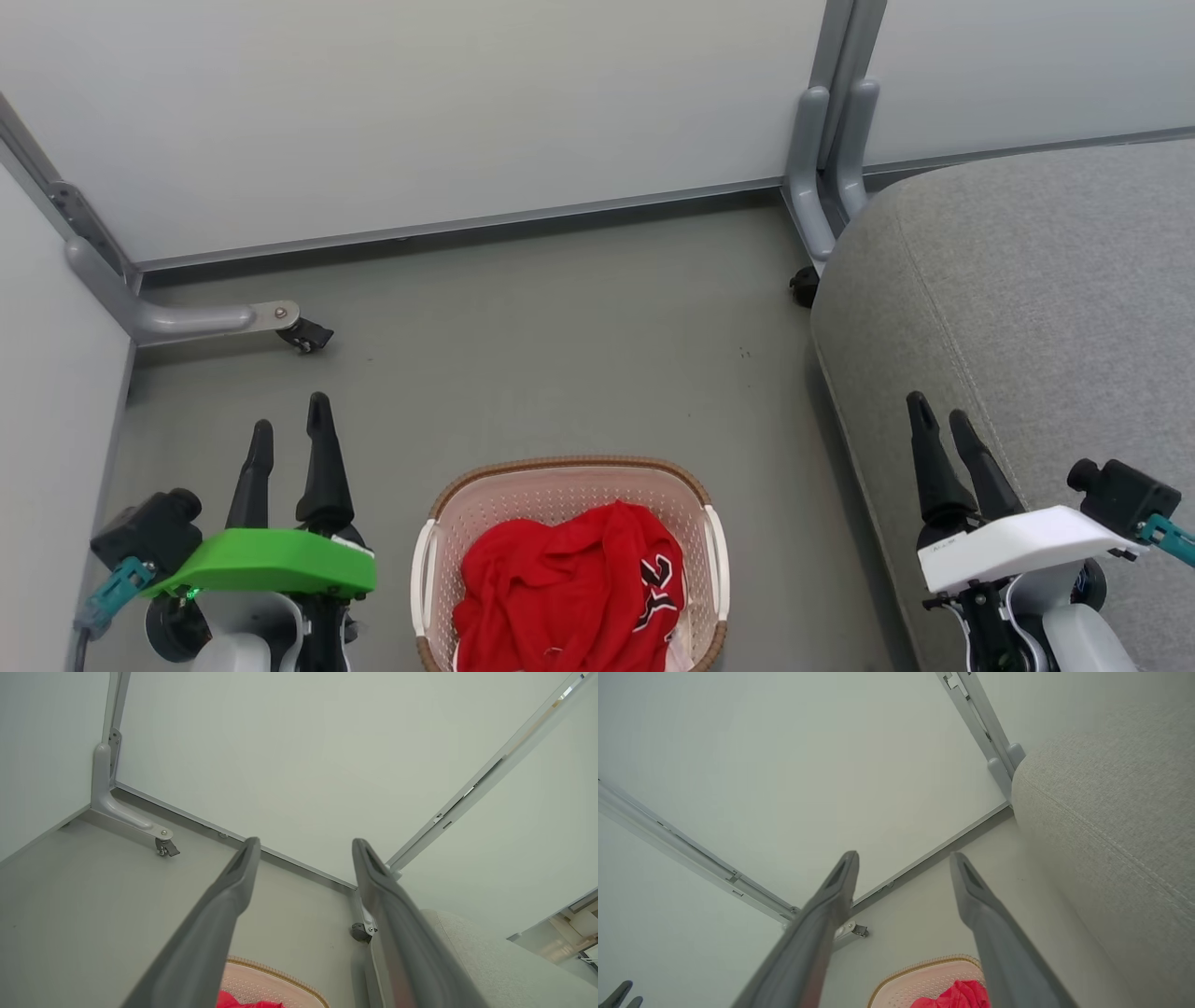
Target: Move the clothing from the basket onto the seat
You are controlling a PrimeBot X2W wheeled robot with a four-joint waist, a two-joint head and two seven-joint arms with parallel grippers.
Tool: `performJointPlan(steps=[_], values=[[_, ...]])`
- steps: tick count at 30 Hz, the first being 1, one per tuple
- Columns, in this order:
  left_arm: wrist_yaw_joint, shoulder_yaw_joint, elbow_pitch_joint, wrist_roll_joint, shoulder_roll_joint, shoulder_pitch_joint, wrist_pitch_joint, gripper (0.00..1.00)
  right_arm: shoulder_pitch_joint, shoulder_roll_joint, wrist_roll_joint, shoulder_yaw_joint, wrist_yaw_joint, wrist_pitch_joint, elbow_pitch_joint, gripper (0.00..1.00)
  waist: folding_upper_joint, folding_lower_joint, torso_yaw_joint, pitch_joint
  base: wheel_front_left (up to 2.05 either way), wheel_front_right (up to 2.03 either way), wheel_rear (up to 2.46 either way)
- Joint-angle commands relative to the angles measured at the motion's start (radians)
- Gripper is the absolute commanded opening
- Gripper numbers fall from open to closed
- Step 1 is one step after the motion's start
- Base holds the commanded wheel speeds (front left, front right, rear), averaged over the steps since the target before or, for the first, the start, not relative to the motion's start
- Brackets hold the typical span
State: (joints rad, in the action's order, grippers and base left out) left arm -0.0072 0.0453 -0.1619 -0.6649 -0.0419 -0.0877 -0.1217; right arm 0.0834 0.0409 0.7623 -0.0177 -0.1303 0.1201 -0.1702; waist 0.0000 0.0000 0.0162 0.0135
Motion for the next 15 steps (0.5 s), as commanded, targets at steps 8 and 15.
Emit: performJointPlan(steps=[8, 15], values=[[0.018, 0.023, 0.001, 0.138, -0.008, -0.028, -0.028, 1.00, 0.023, 0.007, -0.129, -0.020, 0.000, 0.029, 0.000, 1.00, 0.0000, 0.0000, 0.003, 0.001, 0.00, 0.00, 0.00], [0.030, 0.041, -0.007, 0.226, -0.009, -0.035, -0.046, 1.00, 0.027, 0.008, -0.213, -0.027, 0.000, 0.047, -0.001, 1.00, 0.0000, 0.0000, 0.006, 0.001, 0.00, 0.00, 0.00]])
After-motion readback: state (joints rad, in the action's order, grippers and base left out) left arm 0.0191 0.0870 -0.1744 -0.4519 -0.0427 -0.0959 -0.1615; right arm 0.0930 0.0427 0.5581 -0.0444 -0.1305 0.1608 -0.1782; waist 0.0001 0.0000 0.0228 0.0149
